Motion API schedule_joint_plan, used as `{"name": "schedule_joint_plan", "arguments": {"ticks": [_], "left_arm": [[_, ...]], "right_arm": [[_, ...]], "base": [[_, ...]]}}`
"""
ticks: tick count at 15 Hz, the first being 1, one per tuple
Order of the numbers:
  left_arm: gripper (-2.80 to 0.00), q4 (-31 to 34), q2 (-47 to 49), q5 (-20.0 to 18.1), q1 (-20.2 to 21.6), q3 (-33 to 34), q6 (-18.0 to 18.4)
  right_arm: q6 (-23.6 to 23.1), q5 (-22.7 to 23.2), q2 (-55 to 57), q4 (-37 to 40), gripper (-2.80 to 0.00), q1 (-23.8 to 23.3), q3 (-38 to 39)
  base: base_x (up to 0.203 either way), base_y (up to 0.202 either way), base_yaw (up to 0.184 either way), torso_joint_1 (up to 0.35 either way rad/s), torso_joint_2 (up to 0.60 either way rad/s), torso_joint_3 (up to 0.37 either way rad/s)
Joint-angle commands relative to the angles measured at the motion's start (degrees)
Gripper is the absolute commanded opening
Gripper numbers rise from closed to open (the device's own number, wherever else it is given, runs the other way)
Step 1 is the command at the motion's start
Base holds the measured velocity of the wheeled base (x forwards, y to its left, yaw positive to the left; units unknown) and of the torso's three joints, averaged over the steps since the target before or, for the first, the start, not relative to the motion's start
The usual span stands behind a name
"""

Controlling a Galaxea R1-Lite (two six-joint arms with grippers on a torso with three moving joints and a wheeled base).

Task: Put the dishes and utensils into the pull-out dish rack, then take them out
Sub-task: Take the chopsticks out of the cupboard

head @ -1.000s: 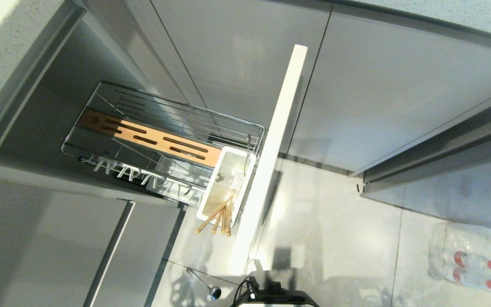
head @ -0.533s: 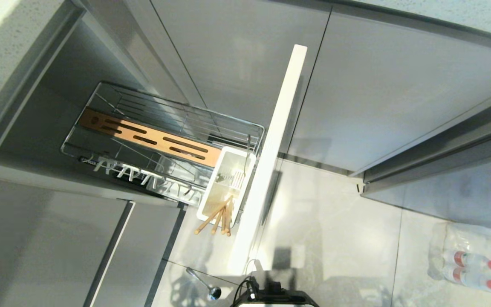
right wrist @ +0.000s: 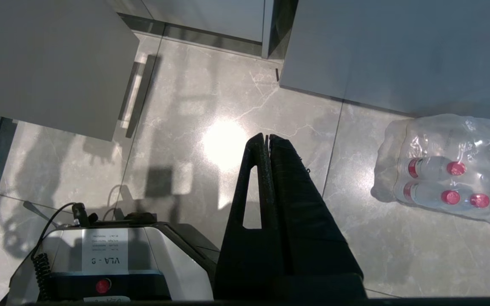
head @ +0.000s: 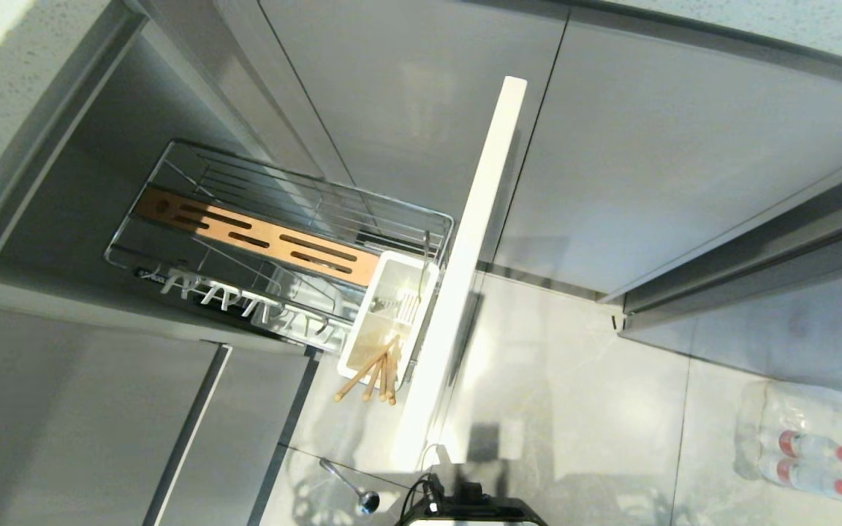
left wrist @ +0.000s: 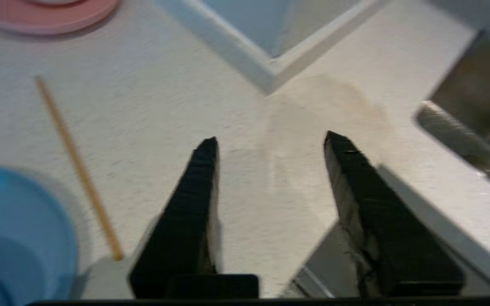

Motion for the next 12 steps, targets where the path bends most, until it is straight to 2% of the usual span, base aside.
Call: {"name": "schedule_joint_plan", "arguments": {"ticks": [1, 3, 5, 9, 12], "left_arm": [[-2.8, 0.4, -0.9, 1.0, -5.3, -2.5, 0.0], [-2.8, 3.7, -1.3, 2.8, -12.3, -5.2, 1.2], [-2.8, 9.7, -1.5, 4.2, -19.7, -7.3, 2.4], [-2.8, 22.8, -0.2, 4.2, -30.4, -7.8, 4.9], [-2.8, 30.4, 4.4, 3.8, -38.1, -7.9, 5.7]], "right_arm": [[0.0, 0.0, 0.1, 0.0, -2.8, 0.0, 0.0], [0.0, 0.0, 0.1, 0.0, -2.8, 0.0, 0.0], [0.0, 0.0, 0.1, 0.0, -2.8, 0.0, 0.0], [0.0, 0.0, 0.1, 0.0, -2.8, 0.0, 0.0], [0.0, 0.0, 0.1, 0.0, -2.8, 0.0, 0.0]], "base": [[0.0, 0.0, 0.0, 0.0, 0.0, 0.0], [0.0, 0.0, 0.0, 0.0, 0.0, 0.0], [0.0, 0.0, 0.0, 0.0, 0.0, 0.0], [0.0, 0.0, 0.0, 0.0, 0.0, 0.0], [0.0, 0.0, 0.0, 0.0, 0.0, 0.0]]}}
